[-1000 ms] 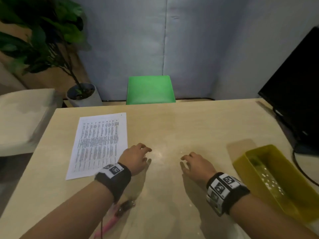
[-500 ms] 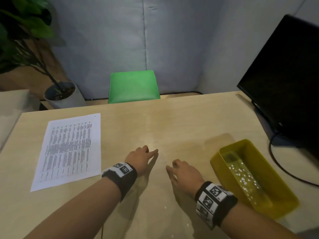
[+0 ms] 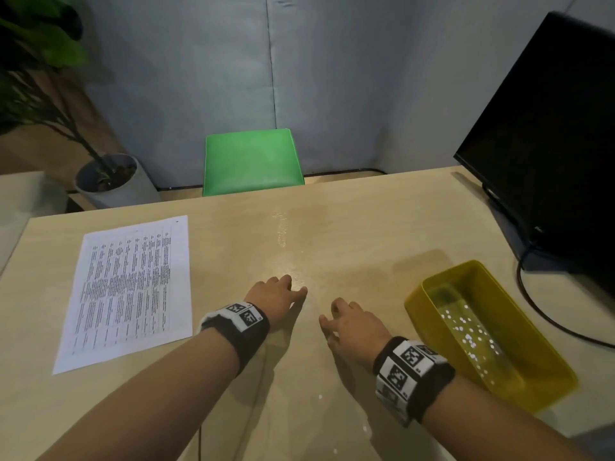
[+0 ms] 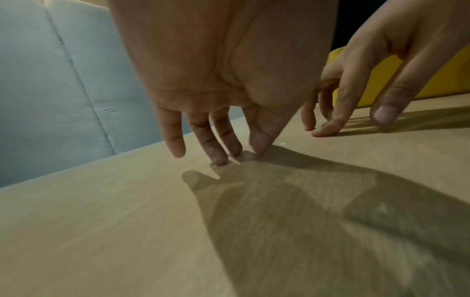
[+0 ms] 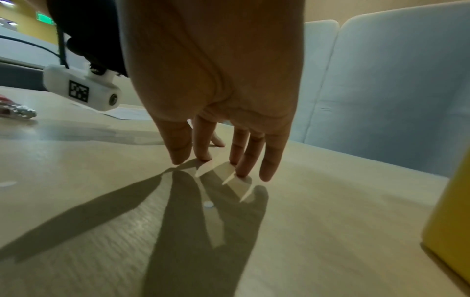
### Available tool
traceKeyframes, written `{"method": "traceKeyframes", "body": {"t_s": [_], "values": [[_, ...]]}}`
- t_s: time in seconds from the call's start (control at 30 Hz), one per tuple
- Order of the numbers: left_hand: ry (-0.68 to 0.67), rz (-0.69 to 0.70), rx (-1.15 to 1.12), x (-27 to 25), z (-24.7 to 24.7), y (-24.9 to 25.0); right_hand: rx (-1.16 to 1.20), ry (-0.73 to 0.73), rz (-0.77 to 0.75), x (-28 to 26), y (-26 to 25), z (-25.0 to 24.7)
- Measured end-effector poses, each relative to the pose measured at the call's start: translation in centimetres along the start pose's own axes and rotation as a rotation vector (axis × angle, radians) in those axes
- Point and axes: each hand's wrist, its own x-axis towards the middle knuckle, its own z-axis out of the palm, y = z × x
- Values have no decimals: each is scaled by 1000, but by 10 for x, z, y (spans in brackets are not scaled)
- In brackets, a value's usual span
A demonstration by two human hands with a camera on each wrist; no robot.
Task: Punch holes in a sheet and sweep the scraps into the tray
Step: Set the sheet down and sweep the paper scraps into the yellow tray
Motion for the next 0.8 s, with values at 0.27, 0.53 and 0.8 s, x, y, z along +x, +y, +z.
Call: {"method": "traceKeyframes", "body": {"t_s": [0.27,0.53,0.8], "values": [[90,-78,-119,-1,-2,-10,254,210,107,13,4,-1],[142,-120,-319,-12,-1,-15,338,230,127,15,3,-12],[328,45,-451,9,-56,37,446,361,226,-20,46,-67]]}}
